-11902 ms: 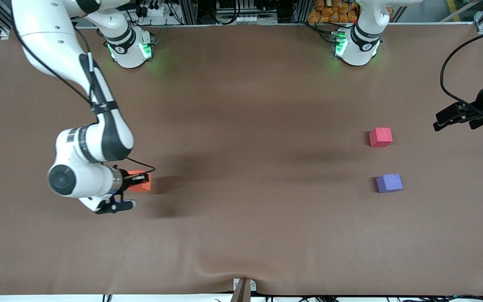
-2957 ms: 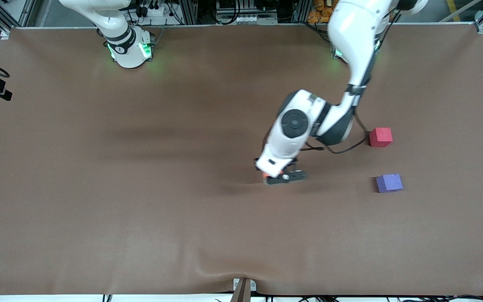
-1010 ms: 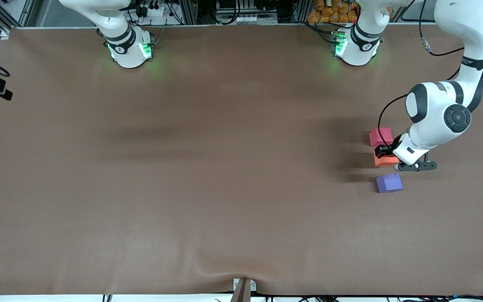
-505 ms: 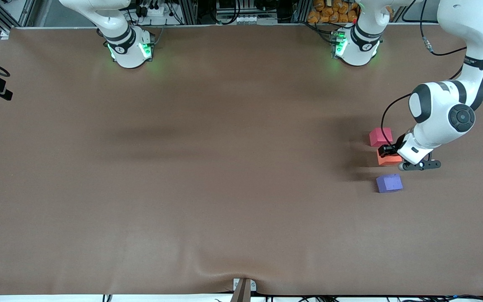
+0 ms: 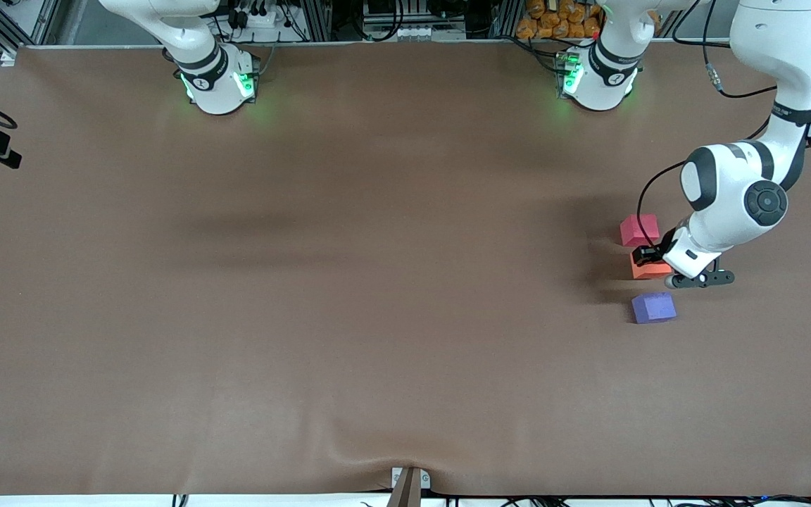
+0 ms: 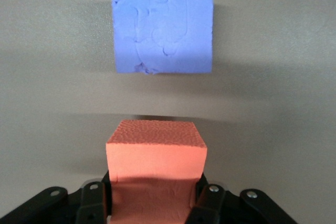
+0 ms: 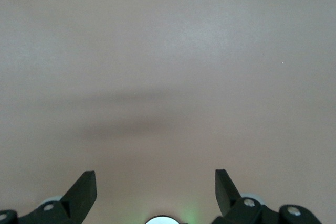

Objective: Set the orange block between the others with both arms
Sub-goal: 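Lower the orange cube between the pink and purple cubes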

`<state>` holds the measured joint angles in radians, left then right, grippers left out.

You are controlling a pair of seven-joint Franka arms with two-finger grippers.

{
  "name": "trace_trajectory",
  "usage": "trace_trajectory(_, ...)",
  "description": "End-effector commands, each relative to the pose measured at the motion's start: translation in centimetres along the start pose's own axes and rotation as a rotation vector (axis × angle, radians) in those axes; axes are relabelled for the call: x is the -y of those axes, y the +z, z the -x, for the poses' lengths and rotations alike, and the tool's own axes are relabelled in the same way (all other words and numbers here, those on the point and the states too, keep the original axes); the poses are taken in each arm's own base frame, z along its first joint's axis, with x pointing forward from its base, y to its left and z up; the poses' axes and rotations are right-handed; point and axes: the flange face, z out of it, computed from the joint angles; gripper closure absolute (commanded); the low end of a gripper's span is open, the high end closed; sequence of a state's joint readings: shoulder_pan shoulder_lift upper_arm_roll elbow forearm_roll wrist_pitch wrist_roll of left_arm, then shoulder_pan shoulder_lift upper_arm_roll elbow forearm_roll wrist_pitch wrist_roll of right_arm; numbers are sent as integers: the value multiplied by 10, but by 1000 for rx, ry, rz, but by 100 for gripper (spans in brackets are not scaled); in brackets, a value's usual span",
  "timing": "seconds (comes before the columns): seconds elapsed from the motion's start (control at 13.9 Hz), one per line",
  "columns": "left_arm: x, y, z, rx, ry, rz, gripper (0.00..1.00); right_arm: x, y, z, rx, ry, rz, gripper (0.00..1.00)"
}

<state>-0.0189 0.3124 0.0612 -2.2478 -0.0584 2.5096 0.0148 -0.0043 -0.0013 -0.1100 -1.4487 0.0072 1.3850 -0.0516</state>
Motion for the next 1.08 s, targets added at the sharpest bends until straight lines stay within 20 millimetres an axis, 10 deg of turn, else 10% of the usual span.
trace_trajectory(0.0,2,9,1,-21,20,-11,64,1,-6,3,-2,1,-13,0)
trace_trajectory(0.58,2,24,-2,-38,22,-13,54,1,-5,3,0,1,-13,0)
trace_trajectory(0.72,2,26,-2,-38,20,-13,42,1,-5,3,0,1,-13,0)
trace_trajectory(0.87,2,24,-2,-41,20,-13,0,1,-6,3,-2,1,-13,0)
trace_trajectory(1.01,-2,7,-5,-53,22,-9,0,1,-6,3,-2,1,-13,0)
